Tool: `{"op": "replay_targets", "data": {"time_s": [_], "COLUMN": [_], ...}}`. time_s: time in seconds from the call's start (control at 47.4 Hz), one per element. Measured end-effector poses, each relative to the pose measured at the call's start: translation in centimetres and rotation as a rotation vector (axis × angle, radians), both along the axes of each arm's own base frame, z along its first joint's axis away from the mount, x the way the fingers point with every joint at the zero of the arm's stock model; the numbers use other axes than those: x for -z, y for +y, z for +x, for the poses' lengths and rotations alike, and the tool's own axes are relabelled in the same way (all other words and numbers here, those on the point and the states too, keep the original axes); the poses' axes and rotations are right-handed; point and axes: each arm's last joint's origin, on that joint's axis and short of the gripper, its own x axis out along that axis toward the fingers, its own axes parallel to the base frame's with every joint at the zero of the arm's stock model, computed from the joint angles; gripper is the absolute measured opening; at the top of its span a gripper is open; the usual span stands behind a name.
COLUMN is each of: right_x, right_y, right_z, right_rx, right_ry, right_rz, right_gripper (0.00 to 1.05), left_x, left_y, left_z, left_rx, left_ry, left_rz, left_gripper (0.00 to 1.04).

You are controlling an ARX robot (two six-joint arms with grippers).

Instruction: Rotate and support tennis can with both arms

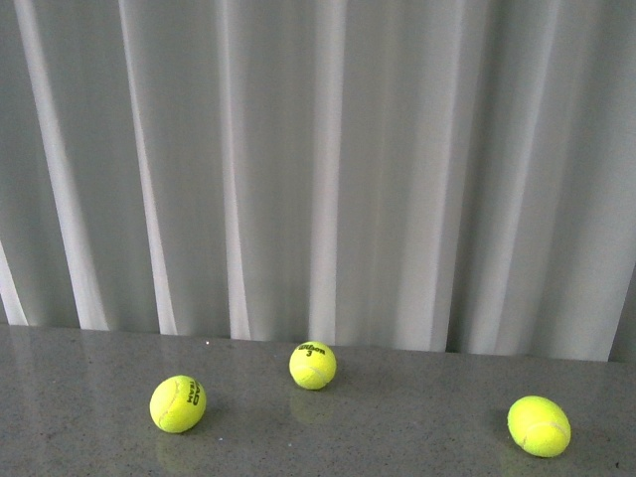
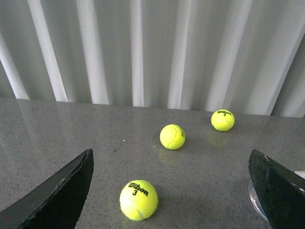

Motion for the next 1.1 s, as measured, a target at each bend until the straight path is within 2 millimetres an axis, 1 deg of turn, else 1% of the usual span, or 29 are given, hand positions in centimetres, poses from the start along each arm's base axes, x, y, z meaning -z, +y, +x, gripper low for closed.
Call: {"op": "replay_targets", "data": {"time_s": [0.19,0.211,0.232,0.253,0.274,0.295,0.337,0.401,0.422,0.464,0.485,0.527,0.548,0.569,0.59,0.675,0.759,0.907,1.054,1.097], "right_x": [0.0,0.0,0.0,0.0,0.0,0.0,0.0,0.0,0.0,0.0,0.0,0.0,0.0,0.0,0.0,0.0,0.0,0.0,0.0,0.0], "right_y": [0.0,0.0,0.0,0.0,0.0,0.0,0.0,0.0,0.0,0.0,0.0,0.0,0.0,0.0,0.0,0.0,0.0,0.0,0.0,0.0], "right_z": [0.0,0.0,0.0,0.0,0.0,0.0,0.0,0.0,0.0,0.0,0.0,0.0,0.0,0.0,0.0,0.0,0.0,0.0,0.0,0.0], "right_rx": [0.000,0.000,0.000,0.000,0.000,-0.001,0.000,0.002,0.002,0.002,0.001,0.001,0.001,0.001,0.001,0.002,0.002,0.001,0.002,0.002], "right_ry": [0.000,0.000,0.000,0.000,0.000,0.000,-0.001,0.000,0.000,0.000,0.000,0.000,0.000,0.000,0.000,0.000,0.000,0.000,0.000,0.000], "right_rz": [0.000,0.000,0.000,0.000,0.000,0.000,0.000,0.000,0.000,0.000,0.000,0.000,0.000,0.000,0.000,0.000,0.000,0.000,0.000,0.000], "right_gripper": [0.98,0.98,0.98,0.98,0.98,0.98,0.98,0.98,0.98,0.98,0.98,0.98,0.98,0.98,0.98,0.98,0.98,0.98,0.98,0.98], "left_x": [0.0,0.1,0.2,0.3,0.3,0.3,0.6,0.6,0.5,0.7,0.8,1.5,1.9,2.6,2.8,5.1,6.3,7.6,8.5,8.9], "left_y": [0.0,0.0,0.0,-0.1,-0.1,-0.1,0.1,0.2,0.3,0.5,0.5,0.3,0.3,0.1,0.1,-0.6,-1.2,-2.1,-3.2,-4.0], "left_z": [0.0,0.0,0.1,0.2,0.4,1.0,2.6,4.5,5.7,7.7,8.5,10.4,11.1,12.0,12.2,14.6,15.9,17.8,18.9,19.3], "left_rx": [0.000,0.012,0.039,0.096,0.113,0.139,0.185,0.249,0.289,0.337,0.356,0.410,0.425,0.443,0.445,0.485,0.510,0.548,0.588,0.624], "left_ry": [0.000,0.021,0.080,0.221,0.279,0.367,0.468,0.514,0.530,0.551,0.561,0.607,0.632,0.672,0.678,0.781,0.825,0.861,0.891,0.904], "left_rz": [0.000,-0.013,-0.061,-0.145,-0.203,-0.298,-0.463,-0.563,-0.603,-0.630,-0.637,-0.653,-0.658,-0.663,-0.664,-0.678,-0.682,-0.680,-0.679,-0.684], "left_gripper": [0.98,0.98,0.98,0.98,0.98,0.98,0.98,0.98,0.98,0.98,0.98,0.98,0.98,0.98,0.98,0.98,0.98,0.98,0.98,0.98]}}
